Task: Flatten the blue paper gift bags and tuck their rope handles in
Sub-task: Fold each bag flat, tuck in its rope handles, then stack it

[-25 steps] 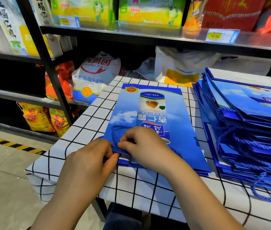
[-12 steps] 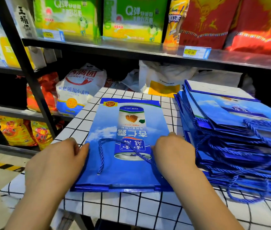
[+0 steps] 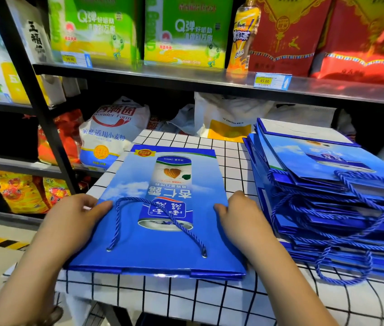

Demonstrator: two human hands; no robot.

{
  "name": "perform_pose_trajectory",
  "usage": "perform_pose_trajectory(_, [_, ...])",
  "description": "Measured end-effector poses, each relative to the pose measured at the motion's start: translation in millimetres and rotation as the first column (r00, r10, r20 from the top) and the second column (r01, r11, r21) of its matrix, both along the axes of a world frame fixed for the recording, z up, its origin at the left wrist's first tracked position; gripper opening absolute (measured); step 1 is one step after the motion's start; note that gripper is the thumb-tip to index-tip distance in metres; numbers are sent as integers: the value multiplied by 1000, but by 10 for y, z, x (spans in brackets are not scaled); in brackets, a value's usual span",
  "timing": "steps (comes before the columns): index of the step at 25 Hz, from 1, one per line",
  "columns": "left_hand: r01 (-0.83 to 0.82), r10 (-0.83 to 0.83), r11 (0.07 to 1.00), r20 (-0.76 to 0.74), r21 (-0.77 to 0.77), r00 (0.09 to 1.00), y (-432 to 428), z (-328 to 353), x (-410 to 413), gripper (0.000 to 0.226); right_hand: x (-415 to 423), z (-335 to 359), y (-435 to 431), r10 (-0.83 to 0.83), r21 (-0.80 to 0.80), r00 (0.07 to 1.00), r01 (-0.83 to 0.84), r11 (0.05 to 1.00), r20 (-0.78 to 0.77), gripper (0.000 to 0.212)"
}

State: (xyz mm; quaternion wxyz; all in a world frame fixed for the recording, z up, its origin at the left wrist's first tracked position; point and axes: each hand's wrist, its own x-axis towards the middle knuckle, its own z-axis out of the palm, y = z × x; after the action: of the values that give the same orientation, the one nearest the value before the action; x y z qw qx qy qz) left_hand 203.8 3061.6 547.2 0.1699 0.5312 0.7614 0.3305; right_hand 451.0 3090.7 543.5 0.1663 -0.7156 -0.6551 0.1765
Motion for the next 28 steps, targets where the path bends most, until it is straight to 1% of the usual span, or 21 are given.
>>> perform_pose_trajectory(2, [-39, 23, 994, 152, 101, 988, -127, 52, -48, 24, -43, 0, -4, 18, 31, 991, -14, 999, -132, 26])
perform_pose_trajectory(4, [-65, 17, 984, 271, 168, 962, -212, 89, -118, 22, -92, 109, -25, 53, 112, 963, -24, 993, -263, 23])
perform_pose_trajectory(5, [-80, 18, 978, 300, 193, 954, -255, 120, -157, 26, -104, 198, -41, 69, 164, 947, -17, 986, -313, 22])
perform_pose_trajectory(6, [-81, 9, 973, 314, 216, 949, -280, 156, -190, 35, -96, 320, -52, 83, 221, 936, -6, 975, -342, 19])
perform_pose_trajectory(7, [-81, -1, 968, 323, 239, 946, -283, 190, -216, 45, -62, 456, -71, 90, 278, 932, 12, 961, -351, 16])
perform_pose_trajectory(8, [-76, -18, 961, 332, 268, 943, -273, 239, -208, 49, -11, 598, -92, 92, 330, 936, 27, 944, -341, 14])
perform_pose_trajectory(9, [-71, -38, 953, 350, 294, 936, -251, 317, -151, 46, 66, 739, -108, 92, 381, 944, 38, 924, -318, 14])
perform_pose_trajectory(12, [15, -178, 918, 378, 397, 909, -168, 668, 202, 21, 396, 1154, -173, 97, 517, 970, 34, 855, -223, 18])
perform_pose_trajectory(14, [101, -311, 882, 408, 460, 859, -55, 881, 518, 22, 727, 1392, -203, 89, 592, 984, 20, 806, -154, 30])
perform_pose_trajectory(15, [156, -386, 860, 420, 486, 822, 9, 979, 696, 25, 903, 1507, -236, 71, 609, 986, 36, 792, -150, 35])
perform_pose_trajectory(16, [215, -456, 838, 426, 502, 782, 66, 1075, 883, 27, 1079, 1612, -261, 59, 615, 984, 59, 787, -169, 37])
perform_pose_trajectory(19, [381, -610, 779, 458, 499, 647, 266, 1243, 1449, 34, 1621, 1804, -312, -7, 569, 967, 155, 807, -254, 35])
perform_pose_trajectory(21, [461, -648, 757, 443, 463, 619, 430, 1255, 1796, 37, 1937, 1784, -285, -84, 525, 960, 219, 822, -267, 31])
perform_pose_trajectory(23, [496, -631, 775, 434, 391, 643, 610, 1165, 2085, 41, 2199, 1628, -213, -153, 451, 945, 275, 849, -288, 21])
perform_pose_trajectory(24, [499, -608, 794, 420, 347, 674, 690, 1092, 2193, 42, 2294, 1523, -158, -186, 413, 942, 293, 862, -281, 21])
perform_pose_trajectory(26, [502, -564, 826, 376, 258, 735, 805, 915, 2316, 46, 2448, 1288, -23, -227, 321, 944, 298, 899, -241, 28])
perform_pose_trajectory(28, [511, -537, 843, 343, 170, 771, 866, 769, 2375, 46, 2578, 1111, 98, -269, 222, 955, 290, 931, -122, 36])
